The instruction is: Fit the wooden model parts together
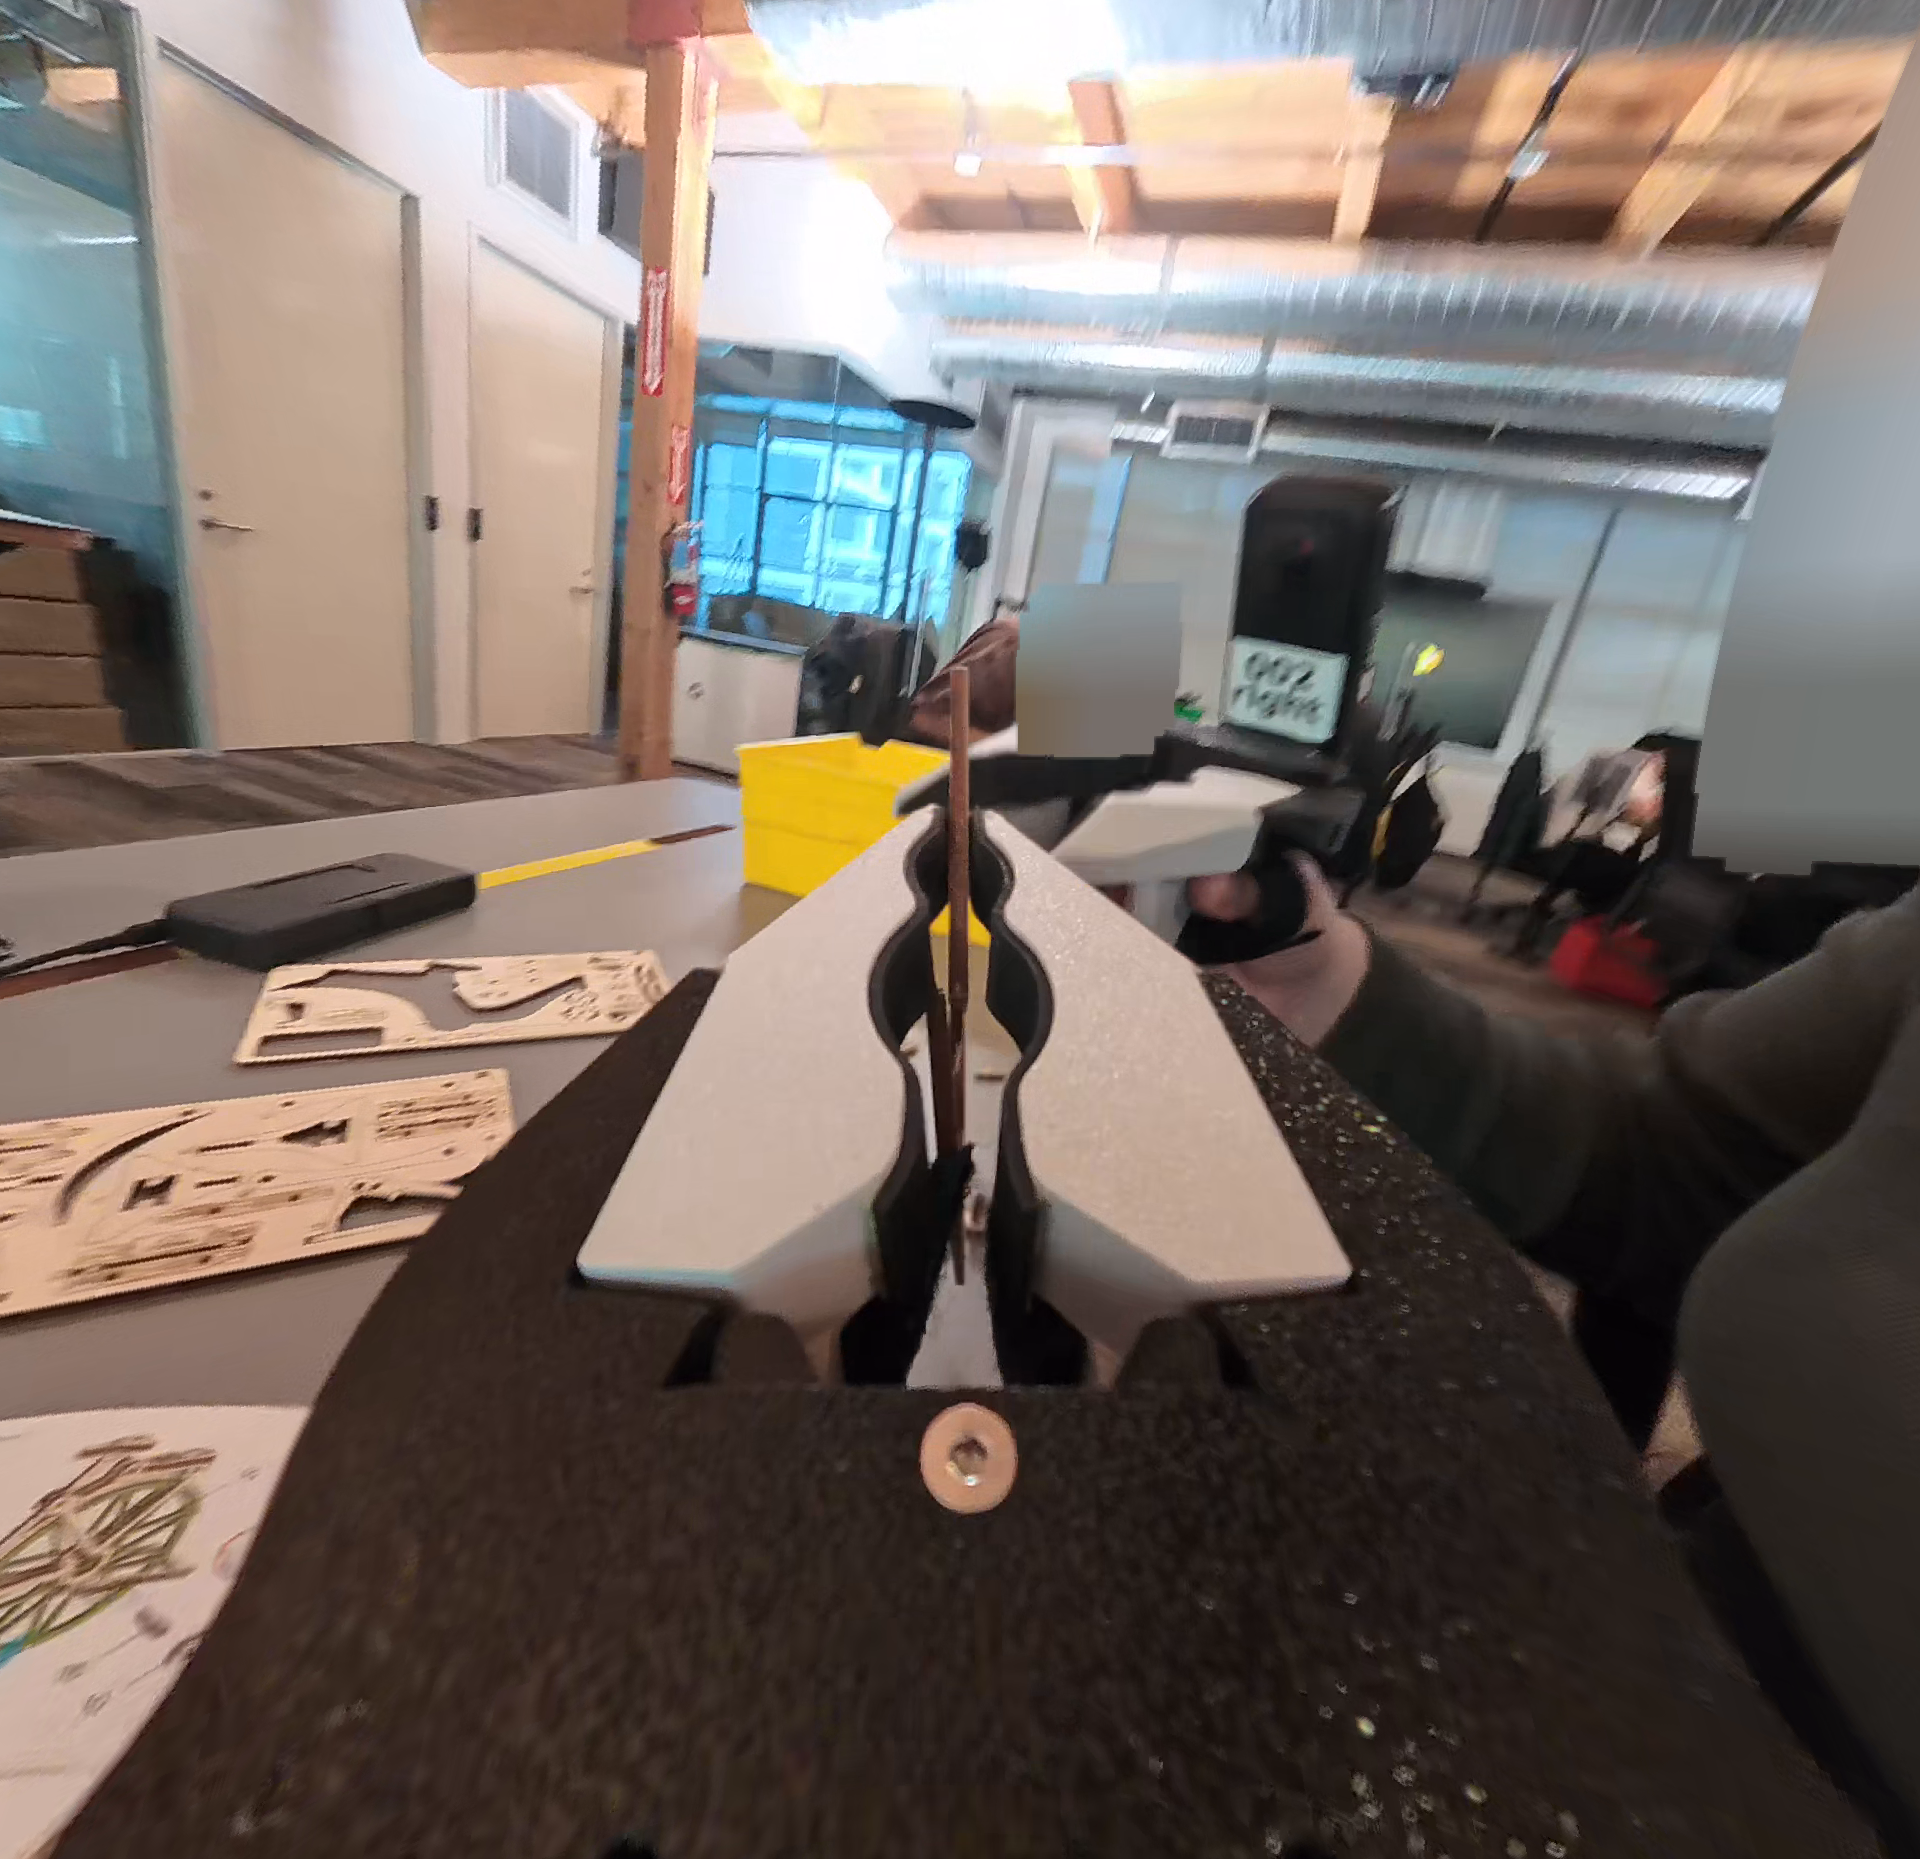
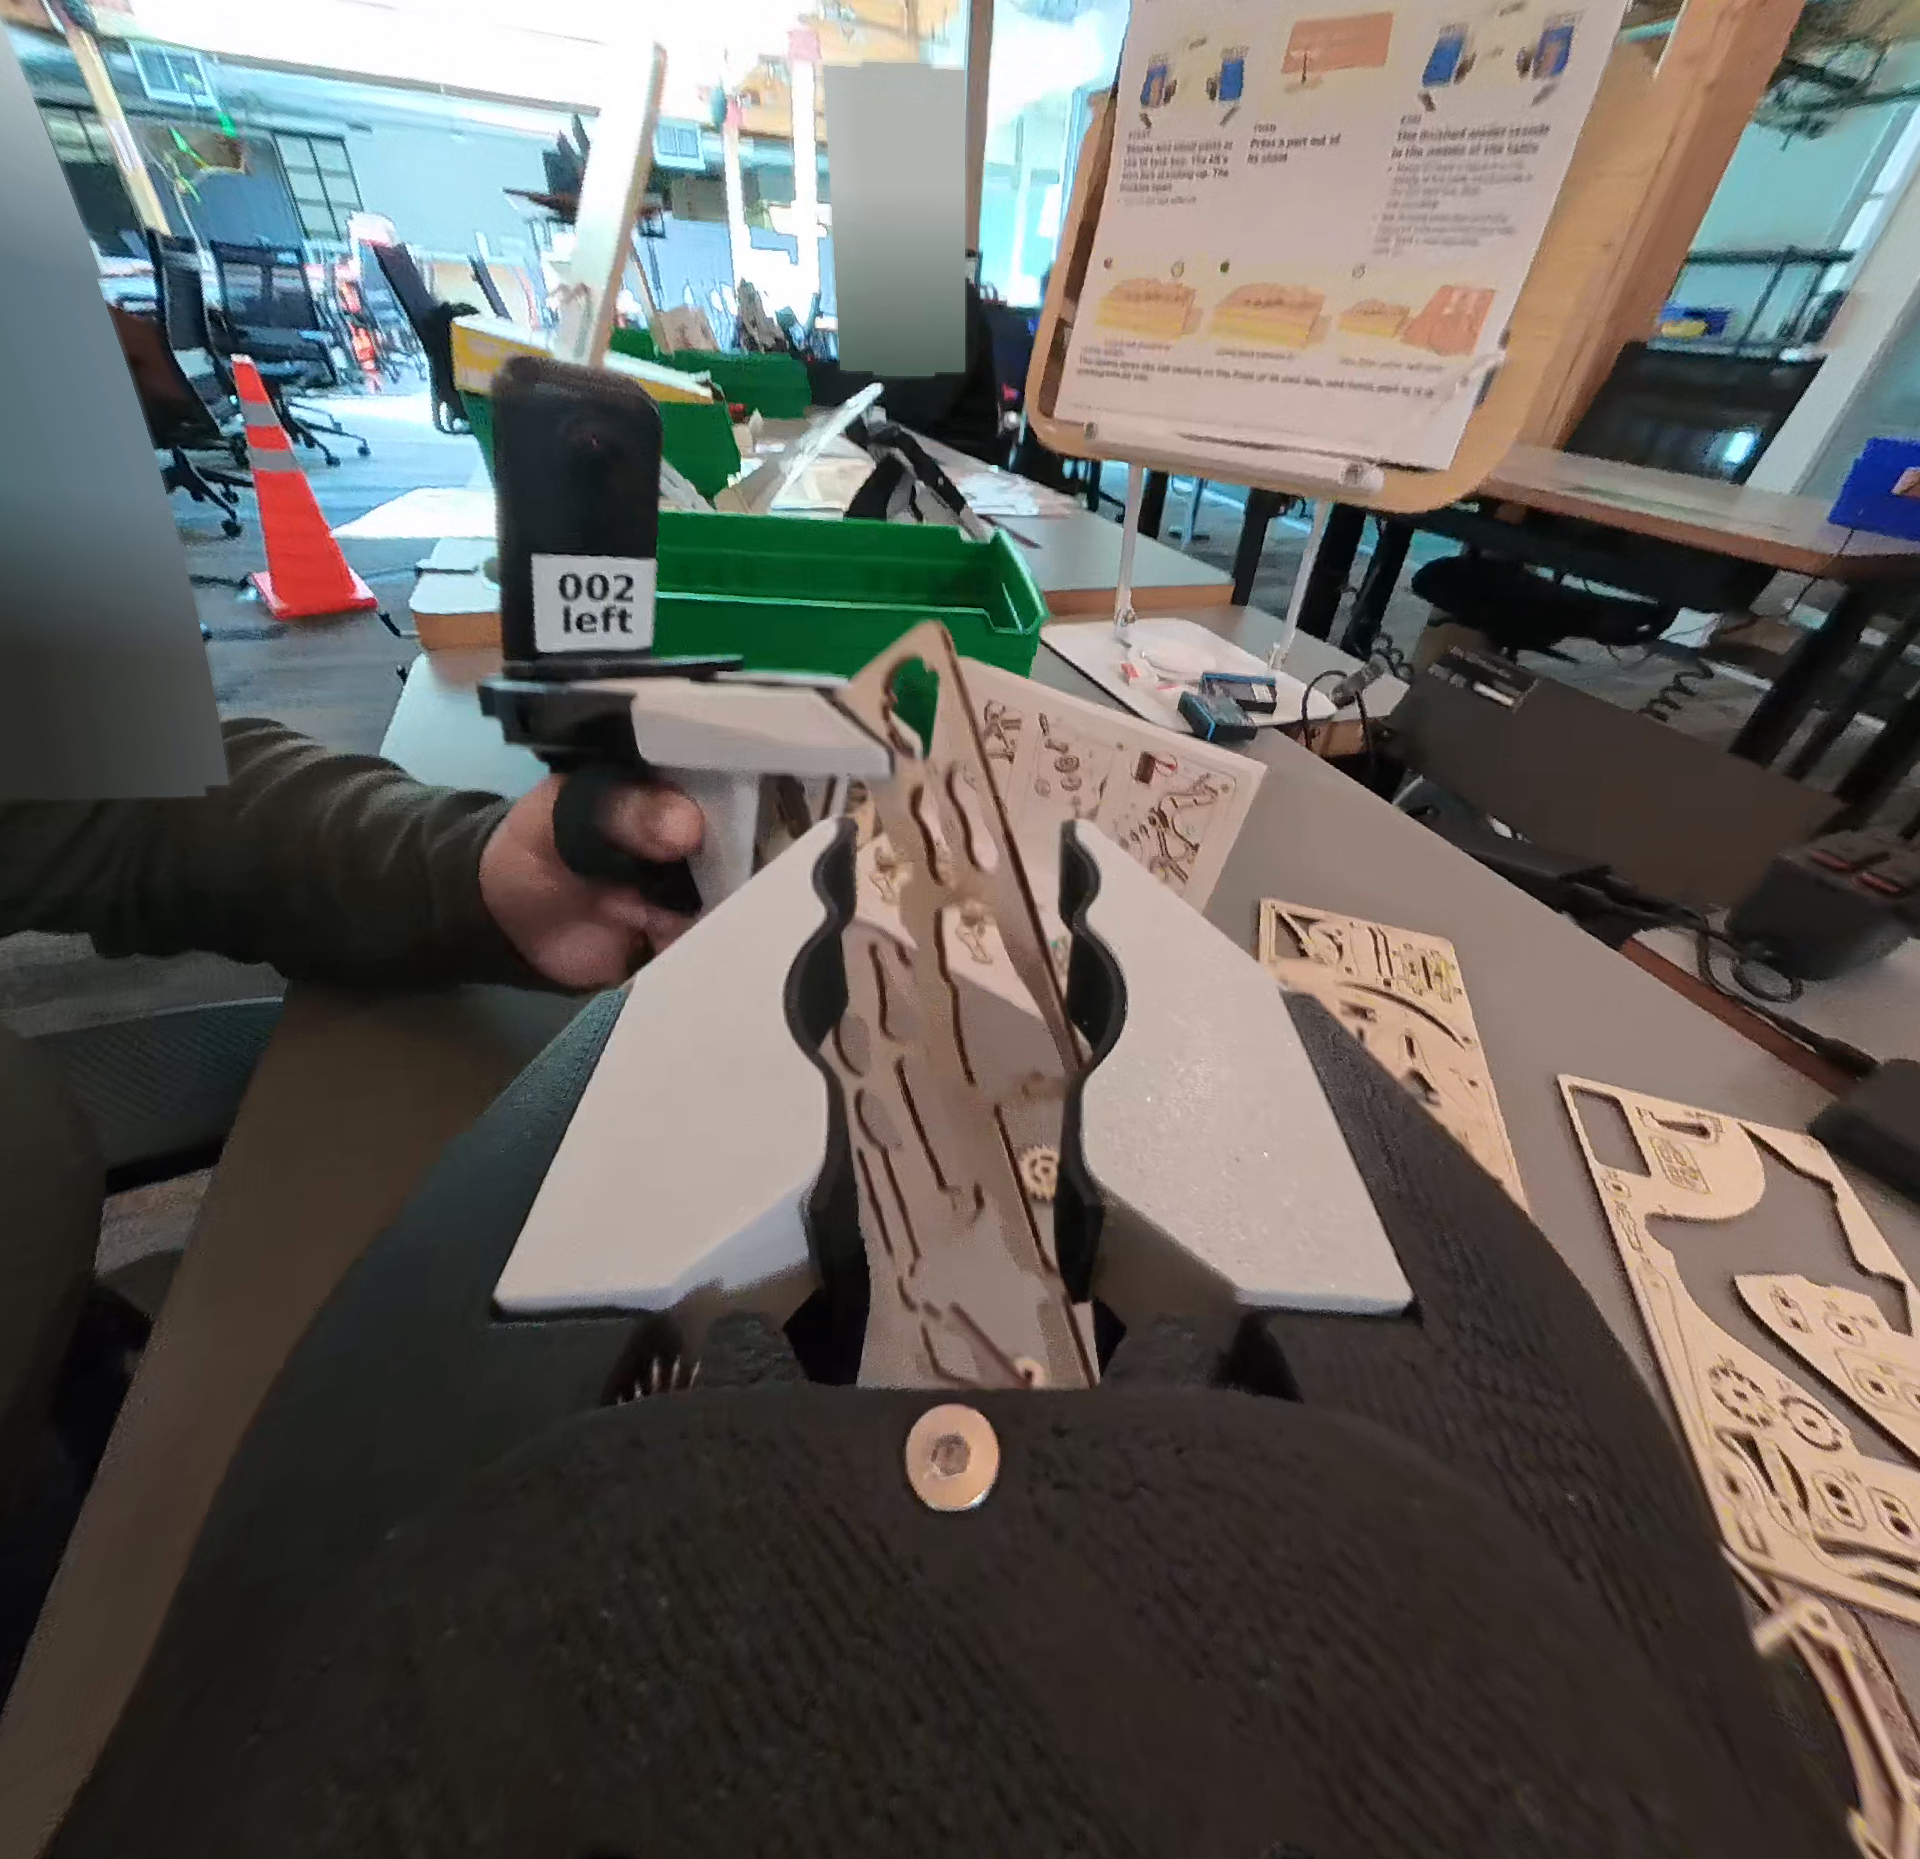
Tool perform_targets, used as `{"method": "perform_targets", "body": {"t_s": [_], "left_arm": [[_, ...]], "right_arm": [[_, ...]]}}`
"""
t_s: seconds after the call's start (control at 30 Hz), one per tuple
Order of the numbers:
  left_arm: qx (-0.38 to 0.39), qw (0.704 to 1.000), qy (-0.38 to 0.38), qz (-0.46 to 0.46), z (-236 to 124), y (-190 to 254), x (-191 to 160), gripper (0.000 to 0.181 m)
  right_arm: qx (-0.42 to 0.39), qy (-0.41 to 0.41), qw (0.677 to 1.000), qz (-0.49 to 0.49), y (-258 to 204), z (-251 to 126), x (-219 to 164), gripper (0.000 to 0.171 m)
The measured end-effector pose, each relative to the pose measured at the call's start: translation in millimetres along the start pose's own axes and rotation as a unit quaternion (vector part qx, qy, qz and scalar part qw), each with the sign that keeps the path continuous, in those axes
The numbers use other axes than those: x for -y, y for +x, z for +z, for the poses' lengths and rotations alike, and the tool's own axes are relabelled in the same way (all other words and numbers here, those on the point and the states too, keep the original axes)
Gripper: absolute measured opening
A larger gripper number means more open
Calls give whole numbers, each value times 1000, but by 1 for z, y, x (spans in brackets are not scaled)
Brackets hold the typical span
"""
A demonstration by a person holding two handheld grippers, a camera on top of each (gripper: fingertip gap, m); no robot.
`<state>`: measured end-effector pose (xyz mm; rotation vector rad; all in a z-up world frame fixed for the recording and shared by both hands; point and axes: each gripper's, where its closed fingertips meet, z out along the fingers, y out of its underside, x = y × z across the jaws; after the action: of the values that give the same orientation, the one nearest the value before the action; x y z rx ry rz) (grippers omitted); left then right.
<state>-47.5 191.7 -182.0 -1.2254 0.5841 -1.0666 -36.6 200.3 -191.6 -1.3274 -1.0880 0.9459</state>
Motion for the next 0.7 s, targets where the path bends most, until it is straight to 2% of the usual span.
{"method": "perform_targets", "body": {"t_s": [0.17, 0.23, 0.3, 0.37, 0.47, 0.57, 0.7], "left_arm": [[-42, 999, 31, -10, -4, 7, 11, 0], [-55, 998, 38, 0, -4, 10, 11, 0], [-49, 997, 55, 6, -6, 9, 13, 1], [-19, 996, 89, 17, -10, 2, 21, 12], [31, 992, 110, 49, -17, -12, 30, 38], [95, 984, 127, 75, -28, -31, 37, 40], [123, 982, 112, 92, -28, -40, 30, 42]], "right_arm": [[35, -38, 998, 39, 5, -11, -11, 26], [48, -38, 997, 38, 4, -15, -10, 11], [57, -44, 997, 31, 1, -16, -10, 5], [50, -32, 998, 22, 2, -17, -7, 3], [1, 12, 1000, 17, 21, -30, 10, 1], [-70, 59, 996, 12, 49, -54, 27, 0], [-154, 72, 985, 1, 82, -80, 32, 0]]}}
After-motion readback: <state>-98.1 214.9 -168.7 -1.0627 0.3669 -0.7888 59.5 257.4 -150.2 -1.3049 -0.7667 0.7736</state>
